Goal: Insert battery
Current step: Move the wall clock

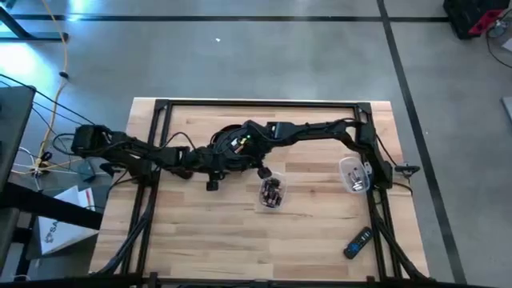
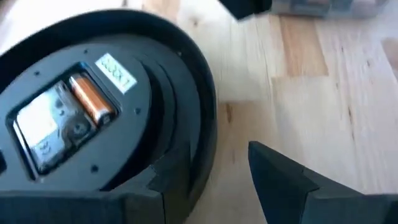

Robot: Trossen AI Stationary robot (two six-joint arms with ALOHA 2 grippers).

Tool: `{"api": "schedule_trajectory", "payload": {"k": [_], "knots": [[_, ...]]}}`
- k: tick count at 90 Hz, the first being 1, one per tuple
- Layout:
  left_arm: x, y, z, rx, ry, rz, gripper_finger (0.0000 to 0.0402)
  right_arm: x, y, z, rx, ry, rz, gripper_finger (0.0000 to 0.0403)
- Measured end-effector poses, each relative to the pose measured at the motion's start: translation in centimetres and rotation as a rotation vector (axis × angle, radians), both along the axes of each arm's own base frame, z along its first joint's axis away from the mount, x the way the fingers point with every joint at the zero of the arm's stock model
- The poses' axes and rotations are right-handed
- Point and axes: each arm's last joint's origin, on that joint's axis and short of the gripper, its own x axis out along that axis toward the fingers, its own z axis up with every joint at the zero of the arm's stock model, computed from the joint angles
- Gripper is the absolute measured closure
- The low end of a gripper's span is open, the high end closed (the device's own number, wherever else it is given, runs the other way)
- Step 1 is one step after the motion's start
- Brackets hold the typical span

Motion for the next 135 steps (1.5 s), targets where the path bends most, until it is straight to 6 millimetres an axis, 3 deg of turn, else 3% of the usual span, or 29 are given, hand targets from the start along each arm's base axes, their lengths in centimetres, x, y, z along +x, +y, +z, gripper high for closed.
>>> {"api": "schedule_trajectory", "payload": {"k": [23,48,68,84,103,121,135], "knots": [[0.2,0.8,-1.9,-0.078,-0.011,-0.028,0.0294,-0.5,2.0,2.5,0.016,-0.026,0.033,0.0403],[0.5,0.8,-2.8,-0.108,-0.001,-0.021,0.0393,-1.4,3.6,6.0,0.043,-0.07,0.022,0.0403],[0.8,0.5,-3.2,-0.139,-0.017,-0.004,0.04,-2.2,5.1,8.0,-0.068,-0.086,-0.035,0.0403],[0.9,0.5,-2.3,-0.162,-0.067,0.012,0.0401,-2.3,6.8,7.8,-0.239,-0.048,-0.12,0.0403],[1.2,0.5,-0.4,-0.197,-0.114,0.039,0.0402,-2.4,9.5,6.6,-0.614,-0.143,-0.237,0.0403],[1.2,0.5,1.6,-0.218,-0.13,0.054,0.0401,-3.4,10.1,3.5,-0.621,-0.225,-0.308,0.0394],[1.3,0.6,3.1,-0.222,-0.135,0.06,0.0401,-3.9,10.0,2.3,-0.605,-0.211,-0.319,0.0344]]}}
